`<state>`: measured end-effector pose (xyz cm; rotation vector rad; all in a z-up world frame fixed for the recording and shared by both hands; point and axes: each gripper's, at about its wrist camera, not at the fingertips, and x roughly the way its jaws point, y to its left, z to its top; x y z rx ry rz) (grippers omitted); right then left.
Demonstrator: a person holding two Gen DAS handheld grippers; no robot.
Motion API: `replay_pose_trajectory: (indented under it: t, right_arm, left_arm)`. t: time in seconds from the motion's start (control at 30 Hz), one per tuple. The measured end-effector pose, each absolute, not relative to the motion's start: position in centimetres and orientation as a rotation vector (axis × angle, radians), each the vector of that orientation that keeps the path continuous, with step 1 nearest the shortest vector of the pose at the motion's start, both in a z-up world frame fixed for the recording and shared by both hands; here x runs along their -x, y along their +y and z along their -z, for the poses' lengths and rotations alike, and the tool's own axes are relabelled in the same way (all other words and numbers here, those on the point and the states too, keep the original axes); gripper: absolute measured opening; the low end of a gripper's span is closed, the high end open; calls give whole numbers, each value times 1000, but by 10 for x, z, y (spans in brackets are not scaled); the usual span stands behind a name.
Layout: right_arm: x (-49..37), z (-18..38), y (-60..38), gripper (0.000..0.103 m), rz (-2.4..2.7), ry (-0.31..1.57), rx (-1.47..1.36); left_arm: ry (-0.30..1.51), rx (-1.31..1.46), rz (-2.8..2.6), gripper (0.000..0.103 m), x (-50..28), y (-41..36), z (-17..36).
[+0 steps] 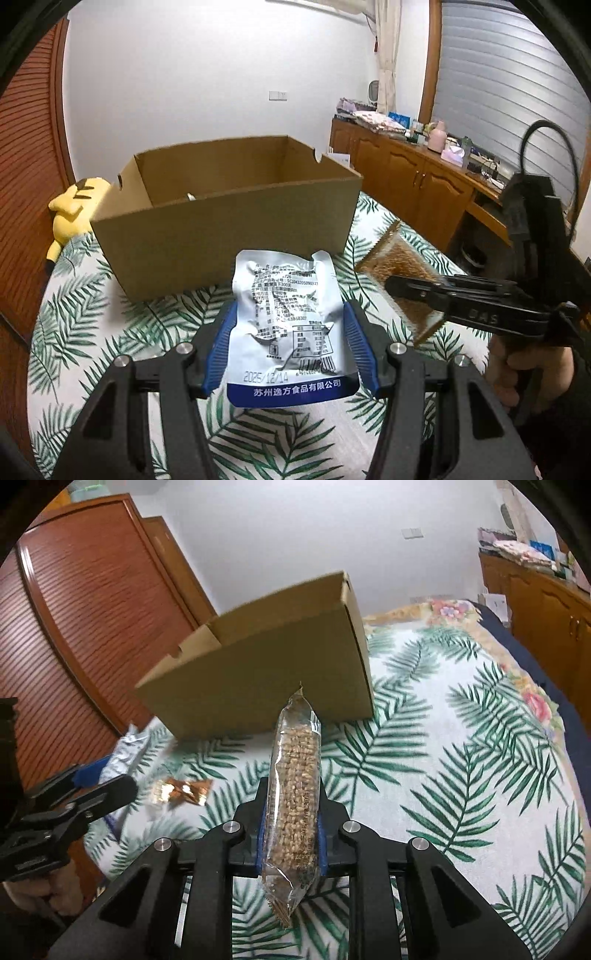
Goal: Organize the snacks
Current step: 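Carry the sachet and granola bar over the cardboard box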
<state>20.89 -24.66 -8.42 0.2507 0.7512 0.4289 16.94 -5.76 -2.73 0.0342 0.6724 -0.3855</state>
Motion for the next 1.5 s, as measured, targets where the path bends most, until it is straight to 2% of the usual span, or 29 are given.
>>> replay_pose_trajectory:
  t: [0.67, 1.1, 1.5]
  right_arm:
    - [-211, 17, -231, 18, -496, 637, -202]
    - [-267, -17, -215, 18, -524, 583, -152]
    - [-327, -28, -198, 18, -541, 569, -111]
  left_arm:
    - [588, -19, 368, 56, -207, -37, -15]
    - [516, -7, 367, 56, -274, -22, -46]
    - [554, -5, 339, 57, -341, -19, -37]
